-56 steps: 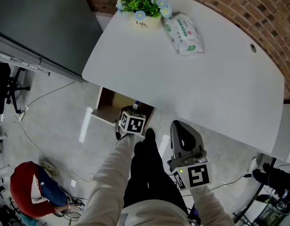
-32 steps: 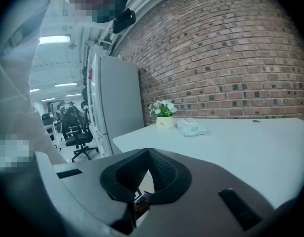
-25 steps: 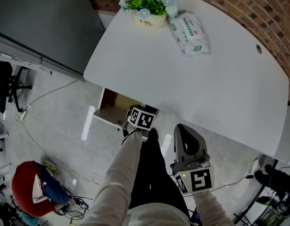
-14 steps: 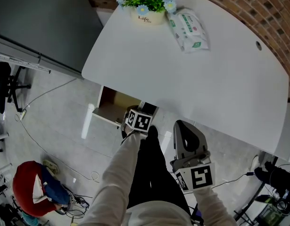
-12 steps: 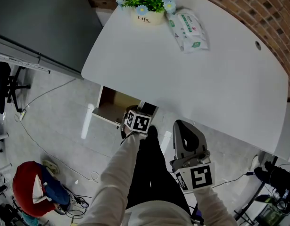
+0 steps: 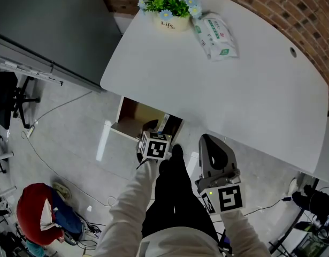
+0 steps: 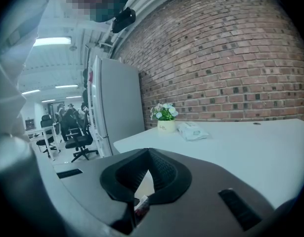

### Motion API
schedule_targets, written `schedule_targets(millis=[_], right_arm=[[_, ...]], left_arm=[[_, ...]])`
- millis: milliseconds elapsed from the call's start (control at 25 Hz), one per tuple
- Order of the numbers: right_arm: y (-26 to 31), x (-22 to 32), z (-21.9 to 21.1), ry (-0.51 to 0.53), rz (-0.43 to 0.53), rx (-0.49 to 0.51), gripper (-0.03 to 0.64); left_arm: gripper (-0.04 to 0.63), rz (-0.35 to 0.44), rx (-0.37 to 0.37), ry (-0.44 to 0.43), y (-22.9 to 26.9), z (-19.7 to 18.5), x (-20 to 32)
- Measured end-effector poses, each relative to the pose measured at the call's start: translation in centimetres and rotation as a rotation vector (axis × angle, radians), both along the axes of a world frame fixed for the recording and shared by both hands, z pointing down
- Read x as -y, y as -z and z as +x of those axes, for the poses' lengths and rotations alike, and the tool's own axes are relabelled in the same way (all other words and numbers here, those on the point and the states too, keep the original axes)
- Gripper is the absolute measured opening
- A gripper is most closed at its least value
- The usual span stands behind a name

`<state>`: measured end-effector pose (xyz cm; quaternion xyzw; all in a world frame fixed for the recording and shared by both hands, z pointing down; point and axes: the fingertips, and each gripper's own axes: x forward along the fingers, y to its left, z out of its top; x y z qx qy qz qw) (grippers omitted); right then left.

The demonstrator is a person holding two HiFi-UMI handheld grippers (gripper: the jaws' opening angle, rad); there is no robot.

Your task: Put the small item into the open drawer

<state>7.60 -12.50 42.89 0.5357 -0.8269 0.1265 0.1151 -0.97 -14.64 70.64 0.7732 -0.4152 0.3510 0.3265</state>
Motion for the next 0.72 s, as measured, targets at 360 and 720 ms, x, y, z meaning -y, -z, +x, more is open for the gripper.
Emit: schedule_targets(millis=[360,720], right_arm=[[1.4,-0.9,-0.5,-0.006,0.034,0.015,0.026],[3.5,-1.7,-1.2,-0.012,0.068,0.029,0.026]], left_arm=[[0.143,0.129,-0.014,0.025,7.1,-1.0,-0.3],[0.092,0.289,-0.056,0.042,15.8,-2.9,-0.1]])
